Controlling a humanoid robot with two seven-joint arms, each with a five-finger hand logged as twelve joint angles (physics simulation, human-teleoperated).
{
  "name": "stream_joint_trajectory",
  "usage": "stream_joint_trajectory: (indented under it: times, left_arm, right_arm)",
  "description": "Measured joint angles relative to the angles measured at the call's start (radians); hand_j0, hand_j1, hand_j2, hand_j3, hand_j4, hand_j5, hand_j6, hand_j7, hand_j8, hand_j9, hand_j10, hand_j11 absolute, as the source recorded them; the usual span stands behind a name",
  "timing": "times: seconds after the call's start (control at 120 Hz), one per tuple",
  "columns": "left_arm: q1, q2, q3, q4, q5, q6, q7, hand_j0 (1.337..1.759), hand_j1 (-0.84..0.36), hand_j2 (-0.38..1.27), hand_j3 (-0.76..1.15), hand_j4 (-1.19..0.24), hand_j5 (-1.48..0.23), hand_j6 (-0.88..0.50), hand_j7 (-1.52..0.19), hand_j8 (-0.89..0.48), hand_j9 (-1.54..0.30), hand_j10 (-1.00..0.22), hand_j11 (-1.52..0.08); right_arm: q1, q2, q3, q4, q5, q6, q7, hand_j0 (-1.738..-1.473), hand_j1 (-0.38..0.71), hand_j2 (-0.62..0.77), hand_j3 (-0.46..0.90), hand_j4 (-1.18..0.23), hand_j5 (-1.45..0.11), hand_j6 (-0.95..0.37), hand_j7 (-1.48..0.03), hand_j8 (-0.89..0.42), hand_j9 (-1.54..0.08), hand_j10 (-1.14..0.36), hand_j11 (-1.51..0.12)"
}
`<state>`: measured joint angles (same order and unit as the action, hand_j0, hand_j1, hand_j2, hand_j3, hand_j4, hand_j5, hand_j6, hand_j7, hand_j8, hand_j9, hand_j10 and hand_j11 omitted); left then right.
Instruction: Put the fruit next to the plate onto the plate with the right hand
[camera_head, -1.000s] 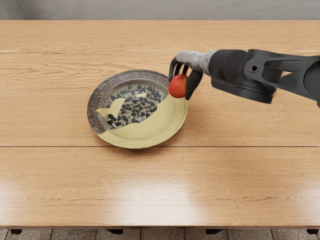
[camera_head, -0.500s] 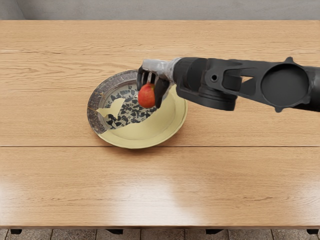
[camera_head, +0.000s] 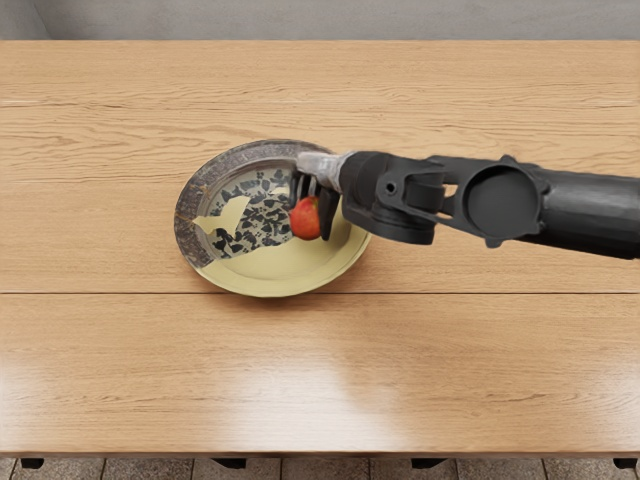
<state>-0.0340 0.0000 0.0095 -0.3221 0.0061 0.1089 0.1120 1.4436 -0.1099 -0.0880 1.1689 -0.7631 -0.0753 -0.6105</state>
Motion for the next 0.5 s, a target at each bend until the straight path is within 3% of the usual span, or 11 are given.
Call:
stream_joint_trajectory:
  times: [0.025,0.117,0.217,0.342,0.5]
  left_arm:
    - [0.0,0.0,0.0,0.0,0.0,0.0,0.0,1.658,0.35,0.0,0.0,0.0,0.0,0.0,0.0,0.0,0.0,0.0,0.0]
    - [-0.001,0.0,0.0,0.0,0.0,0.0,0.0,1.658,0.35,0.0,0.0,0.0,0.0,0.0,0.0,0.0,0.0,0.0,0.0]
    - [0.0,0.0,0.001,0.0,0.0,0.0,0.0,1.658,0.35,0.0,0.0,0.0,0.0,0.0,0.0,0.0,0.0,0.0,0.0]
    - [0.0,0.0,0.001,0.0,0.0,0.0,0.0,1.658,0.35,0.0,0.0,0.0,0.0,0.0,0.0,0.0,0.0,0.0,0.0]
    - [0.0,0.0,0.001,0.0,0.0,0.0,0.0,1.658,0.35,0.0,0.0,0.0,0.0,0.0,0.0,0.0,0.0,0.0,0.0]
  right_arm:
    - [-0.001,0.001,0.001,-0.002,0.0,-0.001,0.0,-1.657,0.27,0.42,0.0,-0.62,-1.01,-0.4,-0.95,-0.4,-0.98,-0.72,-0.99]
    - [-0.001,0.003,0.01,-0.007,0.002,-0.001,0.0,-1.657,0.06,0.27,0.0,-0.4,-0.66,-0.26,-0.62,-0.26,-0.64,-0.47,-0.64]
    - [0.002,0.0,0.037,-0.004,0.009,0.011,0.0,-1.658,-0.09,0.16,0.0,-0.26,-0.42,-0.17,-0.39,-0.17,-0.4,-0.29,-0.4]
    - [0.003,-0.063,0.137,0.034,0.04,0.104,0.0,-1.658,-0.2,0.09,0.0,-0.15,-0.24,-0.1,-0.23,-0.1,-0.23,-0.17,-0.23]
    - [-0.005,-0.186,0.236,0.086,0.086,0.268,0.0,-1.658,-0.26,0.04,0.0,-0.08,-0.13,-0.06,-0.12,-0.06,-0.13,-0.09,-0.13]
